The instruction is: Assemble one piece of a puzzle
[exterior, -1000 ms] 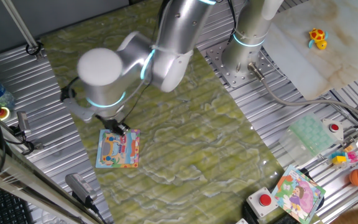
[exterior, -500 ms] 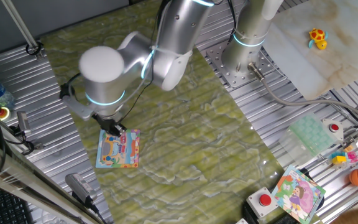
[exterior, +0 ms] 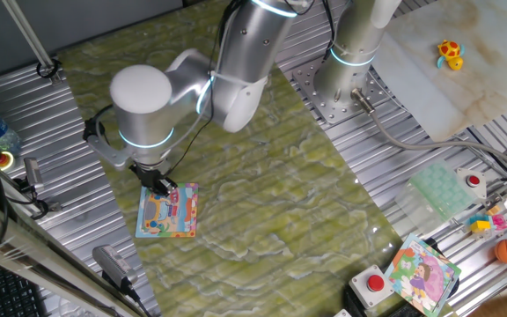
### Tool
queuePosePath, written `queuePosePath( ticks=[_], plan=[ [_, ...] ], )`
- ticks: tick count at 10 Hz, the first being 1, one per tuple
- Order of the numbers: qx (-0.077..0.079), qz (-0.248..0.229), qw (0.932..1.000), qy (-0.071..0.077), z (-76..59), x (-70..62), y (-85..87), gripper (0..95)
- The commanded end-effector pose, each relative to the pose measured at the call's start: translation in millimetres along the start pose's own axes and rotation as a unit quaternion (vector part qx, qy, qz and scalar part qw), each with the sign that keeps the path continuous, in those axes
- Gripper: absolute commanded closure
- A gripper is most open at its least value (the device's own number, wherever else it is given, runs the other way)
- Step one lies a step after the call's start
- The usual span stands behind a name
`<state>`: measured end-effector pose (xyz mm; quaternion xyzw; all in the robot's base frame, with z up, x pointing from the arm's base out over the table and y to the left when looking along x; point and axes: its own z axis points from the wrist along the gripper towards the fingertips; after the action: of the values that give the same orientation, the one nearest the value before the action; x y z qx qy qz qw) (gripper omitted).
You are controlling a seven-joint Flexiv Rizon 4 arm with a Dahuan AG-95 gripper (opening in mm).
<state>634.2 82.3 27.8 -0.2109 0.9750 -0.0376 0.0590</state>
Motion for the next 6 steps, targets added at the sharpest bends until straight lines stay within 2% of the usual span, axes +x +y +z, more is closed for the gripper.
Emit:
queuePosePath(
  ticks=[1, 6],
  plan=[
    [-0.003, 0.002, 1.0, 0.001, 3.1, -1.1, -1.0, 95.0],
    [-0.006, 0.014, 0.9999, 0.001, 11.1, -3.3, 4.1, 95.0]
  ],
)
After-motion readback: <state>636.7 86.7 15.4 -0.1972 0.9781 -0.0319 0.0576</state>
